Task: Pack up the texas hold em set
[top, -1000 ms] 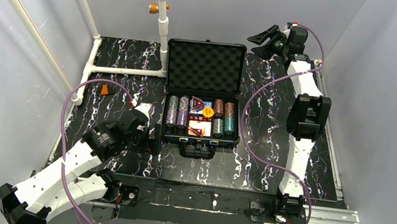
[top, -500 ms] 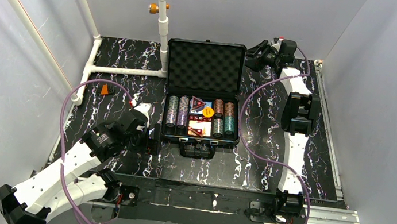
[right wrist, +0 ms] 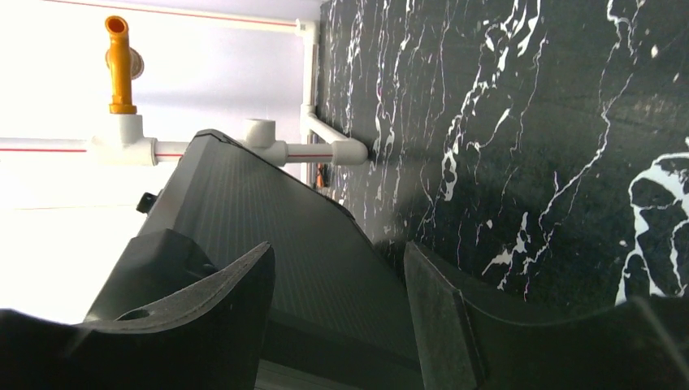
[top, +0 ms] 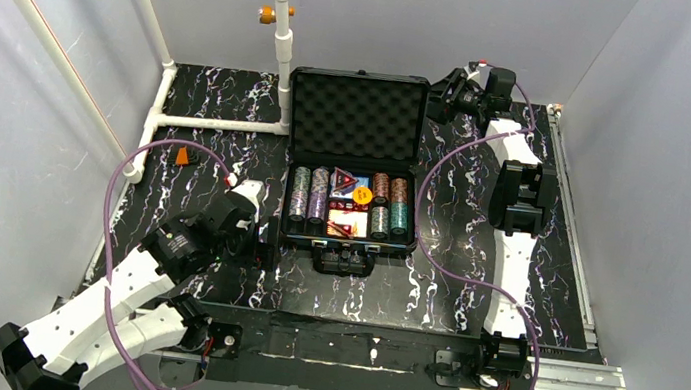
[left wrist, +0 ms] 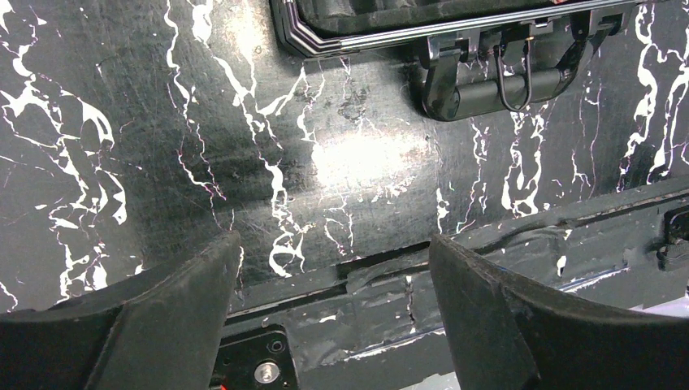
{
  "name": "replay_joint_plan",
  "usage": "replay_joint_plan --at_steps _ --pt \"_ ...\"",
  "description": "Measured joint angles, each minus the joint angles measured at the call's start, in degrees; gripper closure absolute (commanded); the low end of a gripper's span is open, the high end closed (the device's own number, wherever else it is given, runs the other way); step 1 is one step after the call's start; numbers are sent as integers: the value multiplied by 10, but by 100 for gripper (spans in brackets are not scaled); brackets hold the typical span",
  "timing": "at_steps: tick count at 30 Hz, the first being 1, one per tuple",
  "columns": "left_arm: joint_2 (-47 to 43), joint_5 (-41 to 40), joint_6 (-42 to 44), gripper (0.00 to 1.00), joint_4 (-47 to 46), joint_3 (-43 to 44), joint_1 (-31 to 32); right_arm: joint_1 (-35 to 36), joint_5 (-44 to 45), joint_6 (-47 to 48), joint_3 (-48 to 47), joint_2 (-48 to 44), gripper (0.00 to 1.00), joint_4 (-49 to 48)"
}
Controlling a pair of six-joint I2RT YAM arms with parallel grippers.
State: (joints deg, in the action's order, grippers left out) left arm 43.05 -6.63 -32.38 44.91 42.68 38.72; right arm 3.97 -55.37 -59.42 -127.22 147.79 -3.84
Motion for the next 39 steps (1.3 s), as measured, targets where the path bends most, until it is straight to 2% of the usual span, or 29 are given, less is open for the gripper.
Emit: replay_joint_plan --at_steps 8,19,23,31,39 --pt "-4 0 2 16 -7 -1 0 2 -23 15 63 -36 32 -6" --pt "-19 2 9 16 -17 -7 0 23 -59 65 169 -169 32 4" --pt "-21 7 11 16 -21 -10 0 39 -63 125 178 -200 32 59" --pt "-34 17 15 16 -28 -10 0 57 -32 276 210 -231 33 230" --pt "-40 22 17 16 -29 -10 0 67 -1 343 282 -276 33 314"
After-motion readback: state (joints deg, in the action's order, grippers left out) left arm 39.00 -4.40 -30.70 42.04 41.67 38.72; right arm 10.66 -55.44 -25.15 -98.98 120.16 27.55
